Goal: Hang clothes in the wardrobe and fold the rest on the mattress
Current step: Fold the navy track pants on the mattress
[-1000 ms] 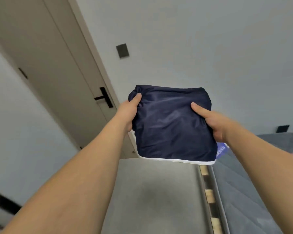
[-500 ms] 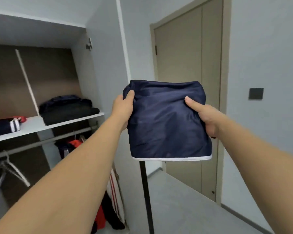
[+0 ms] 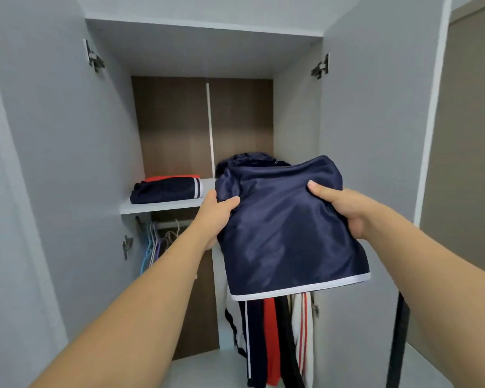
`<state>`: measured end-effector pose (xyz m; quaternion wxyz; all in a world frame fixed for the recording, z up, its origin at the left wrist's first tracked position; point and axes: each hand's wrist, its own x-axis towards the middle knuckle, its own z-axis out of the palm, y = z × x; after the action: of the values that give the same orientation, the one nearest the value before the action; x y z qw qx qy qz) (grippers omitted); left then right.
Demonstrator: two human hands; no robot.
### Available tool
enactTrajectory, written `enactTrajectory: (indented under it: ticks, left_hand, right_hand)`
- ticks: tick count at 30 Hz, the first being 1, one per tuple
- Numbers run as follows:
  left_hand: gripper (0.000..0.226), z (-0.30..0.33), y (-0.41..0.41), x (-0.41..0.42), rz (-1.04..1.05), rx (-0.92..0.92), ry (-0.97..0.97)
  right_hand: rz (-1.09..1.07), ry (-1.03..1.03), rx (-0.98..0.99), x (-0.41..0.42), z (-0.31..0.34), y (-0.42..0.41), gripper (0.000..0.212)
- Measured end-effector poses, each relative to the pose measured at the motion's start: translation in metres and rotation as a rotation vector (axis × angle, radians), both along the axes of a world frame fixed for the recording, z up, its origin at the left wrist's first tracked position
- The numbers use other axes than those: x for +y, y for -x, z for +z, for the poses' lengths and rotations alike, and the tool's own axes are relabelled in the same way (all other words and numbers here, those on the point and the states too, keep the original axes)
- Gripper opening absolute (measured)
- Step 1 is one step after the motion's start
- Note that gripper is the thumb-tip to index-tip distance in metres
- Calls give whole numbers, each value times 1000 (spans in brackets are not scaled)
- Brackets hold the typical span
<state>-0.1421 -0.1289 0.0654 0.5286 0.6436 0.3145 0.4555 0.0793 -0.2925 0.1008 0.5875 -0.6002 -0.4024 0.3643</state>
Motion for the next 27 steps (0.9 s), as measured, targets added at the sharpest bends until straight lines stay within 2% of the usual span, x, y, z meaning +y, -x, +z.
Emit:
enactTrajectory:
  ticks: [2, 5, 10, 15, 20, 24, 27]
  left_hand:
    - [30, -3, 3, 30, 51, -7, -18]
    - [11, 0, -7, 74, 120, -2, -32]
    - [9, 24, -27, 142, 325, 47, -60]
    - [15, 72, -21, 207, 541, 132, -72]
    - [15, 134, -4, 276, 691, 184, -178]
    - [35, 179, 8, 341, 763, 253, -233]
    - [37, 204, 21, 402, 784, 283, -213]
  right_hand:
    - [5, 19, 40, 35, -6, 3, 68]
    - [4, 54, 99, 86, -9, -2, 69]
    - [53, 86, 123, 171, 8, -22, 47]
    - [156, 38, 168, 251, 43, -31, 23]
    - [190, -55, 236, 331, 81, -16, 26]
    - [208, -110, 246, 408, 110, -1, 22]
    - [241, -128, 213, 475, 127, 13, 22]
